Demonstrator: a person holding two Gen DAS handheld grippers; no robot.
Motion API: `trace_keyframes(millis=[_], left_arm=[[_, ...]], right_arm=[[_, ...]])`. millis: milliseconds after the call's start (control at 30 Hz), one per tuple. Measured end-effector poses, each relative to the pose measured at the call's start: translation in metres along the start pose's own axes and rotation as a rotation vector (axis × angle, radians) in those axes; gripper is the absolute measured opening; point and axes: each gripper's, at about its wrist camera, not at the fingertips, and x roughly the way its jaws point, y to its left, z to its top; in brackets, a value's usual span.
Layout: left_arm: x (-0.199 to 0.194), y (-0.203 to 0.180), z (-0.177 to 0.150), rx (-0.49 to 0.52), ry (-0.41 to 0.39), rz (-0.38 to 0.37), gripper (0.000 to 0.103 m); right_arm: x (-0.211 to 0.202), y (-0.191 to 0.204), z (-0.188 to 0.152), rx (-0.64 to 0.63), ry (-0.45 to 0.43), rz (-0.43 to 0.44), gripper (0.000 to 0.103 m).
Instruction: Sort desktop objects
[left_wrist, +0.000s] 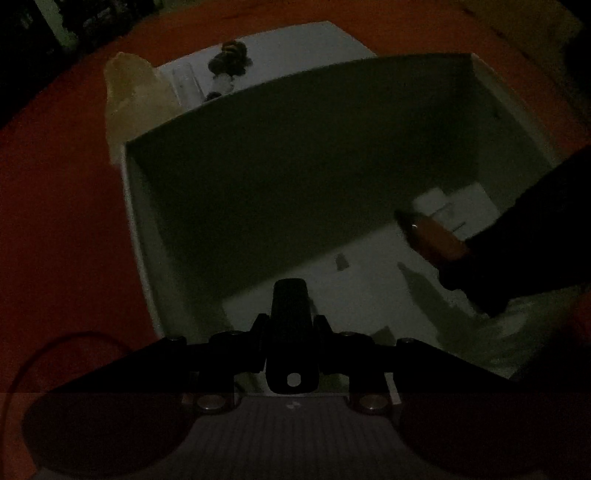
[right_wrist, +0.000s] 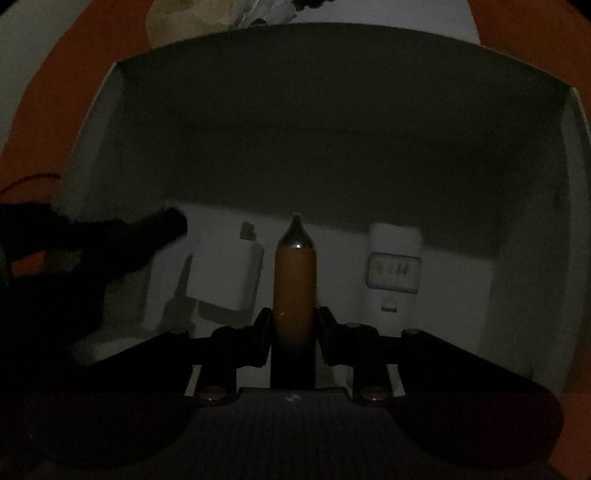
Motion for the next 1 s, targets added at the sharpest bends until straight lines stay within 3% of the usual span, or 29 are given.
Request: trace_keyframes(millis=[267,400,633,733,867,967,1000], left_arm=[[0.011,-0.014,-0.007,0.079,-0.001,0.054,0.021],[0.027,-0.016,-0.007,0.076,0.053,0.035,0.023],[0.041,-0.023,-0.014,0.082,0.093,0.05,0.024],[0.05,-0.021,-0.011,0.045,0.15,0.029,0.028],[0.048,-0.023,-0.011,0.057,0.152,0.038,0.031],[0.046,-0.023,-0.011,0.061,0.154,0.04,0.033],[0.046,-0.023,-0.011,0.061,0.155,0.038,0.035]], right_arm=[[0.024,0.002,-0.005,-0.019,0.067,-0.05,0.028],[0.029,0.002,-0.007,-0.04,0.06,-0.1,0.028],[0.035,0.001,-0.007,-0.061,0.08,-0.128,0.028],[0.036,0.0,-0.009,-0.066,0.088,-0.13,0.028],[0.035,0.0,-0.013,-0.079,0.088,-0.137,0.029],[0.041,0.003,-0.012,-0.068,0.089,-0.146,0.035],[0.041,0.003,-0.012,-0.063,0.09,-0.148,0.042]])
